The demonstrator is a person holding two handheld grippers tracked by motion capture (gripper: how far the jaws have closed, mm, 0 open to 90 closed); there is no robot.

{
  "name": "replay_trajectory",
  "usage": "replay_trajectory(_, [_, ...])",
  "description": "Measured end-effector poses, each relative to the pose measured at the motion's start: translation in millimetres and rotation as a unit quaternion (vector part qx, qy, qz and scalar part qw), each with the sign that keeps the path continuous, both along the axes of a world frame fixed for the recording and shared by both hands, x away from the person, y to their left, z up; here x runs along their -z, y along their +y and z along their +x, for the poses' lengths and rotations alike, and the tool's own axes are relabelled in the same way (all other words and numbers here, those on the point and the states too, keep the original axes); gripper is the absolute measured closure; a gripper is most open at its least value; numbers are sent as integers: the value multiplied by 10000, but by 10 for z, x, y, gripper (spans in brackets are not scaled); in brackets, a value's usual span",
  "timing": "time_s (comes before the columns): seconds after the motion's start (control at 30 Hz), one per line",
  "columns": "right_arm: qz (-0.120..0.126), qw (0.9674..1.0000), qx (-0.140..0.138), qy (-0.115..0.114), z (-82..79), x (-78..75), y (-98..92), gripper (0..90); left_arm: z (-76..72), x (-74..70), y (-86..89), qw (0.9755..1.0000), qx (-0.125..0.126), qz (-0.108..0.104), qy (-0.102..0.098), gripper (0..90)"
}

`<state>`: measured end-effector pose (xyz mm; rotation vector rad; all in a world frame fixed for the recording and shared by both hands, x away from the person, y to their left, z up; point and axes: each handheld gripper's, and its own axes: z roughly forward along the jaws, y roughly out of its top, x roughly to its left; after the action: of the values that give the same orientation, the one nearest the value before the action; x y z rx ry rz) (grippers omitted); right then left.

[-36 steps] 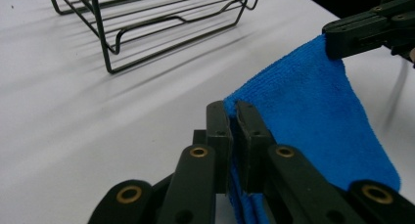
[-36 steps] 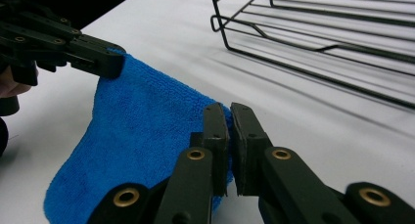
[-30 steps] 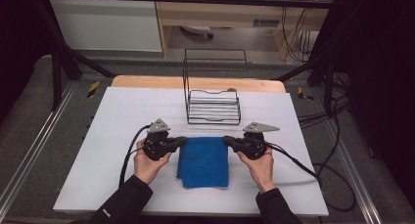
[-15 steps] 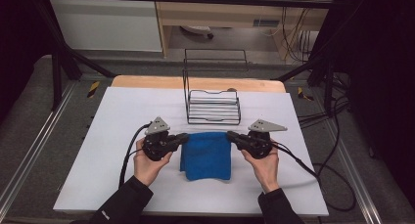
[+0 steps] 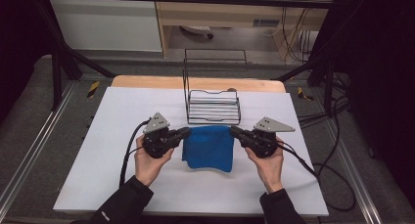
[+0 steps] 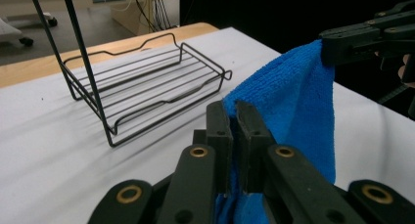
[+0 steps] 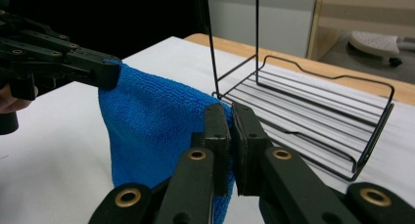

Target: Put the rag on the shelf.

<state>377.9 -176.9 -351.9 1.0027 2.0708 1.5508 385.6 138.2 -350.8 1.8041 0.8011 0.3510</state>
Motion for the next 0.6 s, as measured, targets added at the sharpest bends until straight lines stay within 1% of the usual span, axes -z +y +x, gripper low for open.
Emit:
replay_trajectory(0.03, [10, 10000, 5, -35, -7, -17, -3, 865, 1, -19, -2, 10000, 10, -8, -14, 853])
replay_trajectory(0.23, [15, 9996, 22, -269, -52, -150, -40, 865, -7, -126, -12, 9996, 54, -140, -241, 853])
replay_trajectory(0.37, [25, 9991, 30, -429, -77, -247, -48, 865, 8, -203, -24, 9991, 38, -252, -327, 853])
replay_trajectory(0.6, [136, 9971, 177, -722, -64, -419, -78, 865, 40, -396, -60, 9974, 5, -427, -585, 853])
